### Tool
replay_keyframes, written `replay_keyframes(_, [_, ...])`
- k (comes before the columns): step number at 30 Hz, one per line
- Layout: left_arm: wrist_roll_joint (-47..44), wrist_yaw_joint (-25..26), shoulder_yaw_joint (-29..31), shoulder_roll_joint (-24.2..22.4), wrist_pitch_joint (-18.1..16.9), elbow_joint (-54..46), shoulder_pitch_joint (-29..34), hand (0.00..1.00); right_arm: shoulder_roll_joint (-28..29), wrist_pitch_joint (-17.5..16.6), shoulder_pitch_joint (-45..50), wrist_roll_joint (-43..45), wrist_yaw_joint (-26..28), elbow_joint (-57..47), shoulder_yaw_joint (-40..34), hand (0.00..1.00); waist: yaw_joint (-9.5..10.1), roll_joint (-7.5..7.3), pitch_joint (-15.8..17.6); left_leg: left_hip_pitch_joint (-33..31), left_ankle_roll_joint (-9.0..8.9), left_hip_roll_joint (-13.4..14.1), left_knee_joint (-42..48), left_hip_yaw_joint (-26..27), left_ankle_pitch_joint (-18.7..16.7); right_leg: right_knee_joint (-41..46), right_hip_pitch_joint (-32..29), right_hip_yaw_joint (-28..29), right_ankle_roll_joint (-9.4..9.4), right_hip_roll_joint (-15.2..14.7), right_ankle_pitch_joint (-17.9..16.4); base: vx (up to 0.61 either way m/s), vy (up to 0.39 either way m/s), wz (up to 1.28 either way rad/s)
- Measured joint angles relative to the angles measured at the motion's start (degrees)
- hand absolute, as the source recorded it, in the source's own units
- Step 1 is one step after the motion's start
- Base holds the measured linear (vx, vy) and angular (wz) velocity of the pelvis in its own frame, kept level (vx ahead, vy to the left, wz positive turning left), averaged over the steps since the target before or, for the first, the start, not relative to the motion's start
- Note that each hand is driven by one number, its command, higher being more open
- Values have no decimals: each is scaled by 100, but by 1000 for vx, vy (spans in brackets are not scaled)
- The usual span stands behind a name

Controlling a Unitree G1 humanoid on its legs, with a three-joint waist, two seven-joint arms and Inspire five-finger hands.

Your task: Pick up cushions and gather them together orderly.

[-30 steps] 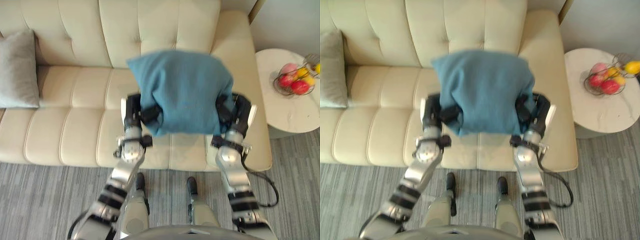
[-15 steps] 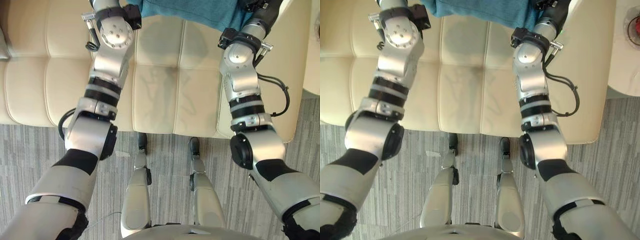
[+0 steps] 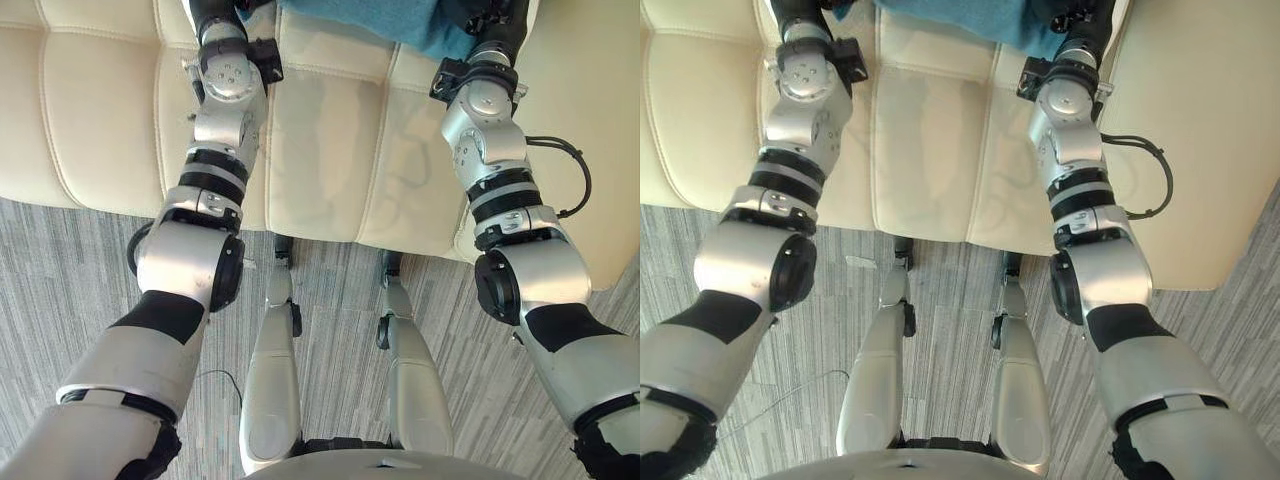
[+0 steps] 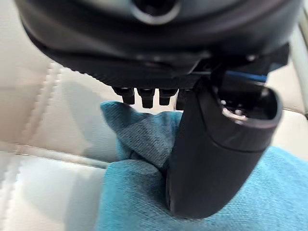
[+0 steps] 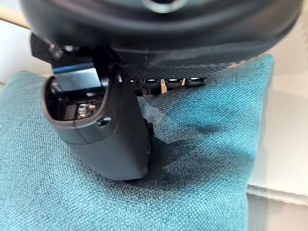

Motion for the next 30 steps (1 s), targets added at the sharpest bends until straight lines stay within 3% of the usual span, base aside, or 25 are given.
replay_keyframes(7, [11, -27, 158, 44, -40, -991, 1254, 100, 79, -90, 1559, -156, 1, -1234, -552, 100, 70, 0, 0, 238, 0, 46, 99, -72, 0, 523, 52, -20, -40, 50, -287, 107, -23, 3])
replay_keyframes(17, [86, -90, 139, 22, -127, -2170, 2644, 100, 111, -323, 3444, -732, -3, -3164, -1124, 100, 85, -5, -4, 1018, -4, 76, 69, -70, -4, 593, 775, -26, -134, 92, -558, 56, -49, -2])
replay_keyframes(22, [290, -241, 133, -287, -154, -2532, 3622, 100, 421, -362, 4525, -937, 166, -3523, -1196, 100, 95, -2, -20, 1450, -89, 113, -32, -66, -123, 980, 966, -63, -189, 116, -899, -18, -82, -1])
replay_keyframes(24, [291, -330, 124, -487, -155, -2562, 4055, 100, 634, -361, 4961, -936, 276, -3523, -1203, 100, 89, 11, -152, 1596, -179, 129, -45, -63, -368, 1242, 973, -73, -174, 116, -1053, -25, -47, 4])
replay_keyframes(26, [295, -445, 85, -720, -154, -2567, 4605, 100, 917, -359, 5502, -928, 413, -3523, -1201, 100, 93, -53, -298, 1734, -136, 35, -36, -67, -413, 1386, 1048, -69, -150, 17, -1147, -30, -32, 10])
replay_keyframes(30, [347, -655, 93, -926, -149, -2573, 5691, 100, 1207, -357, 6336, -926, 851, -3502, -993, 100, 103, -31, -630, 2008, -131, 6, -28, -67, -489, 1378, 1338, -86, -146, -21, -1230, 5, -21, 3])
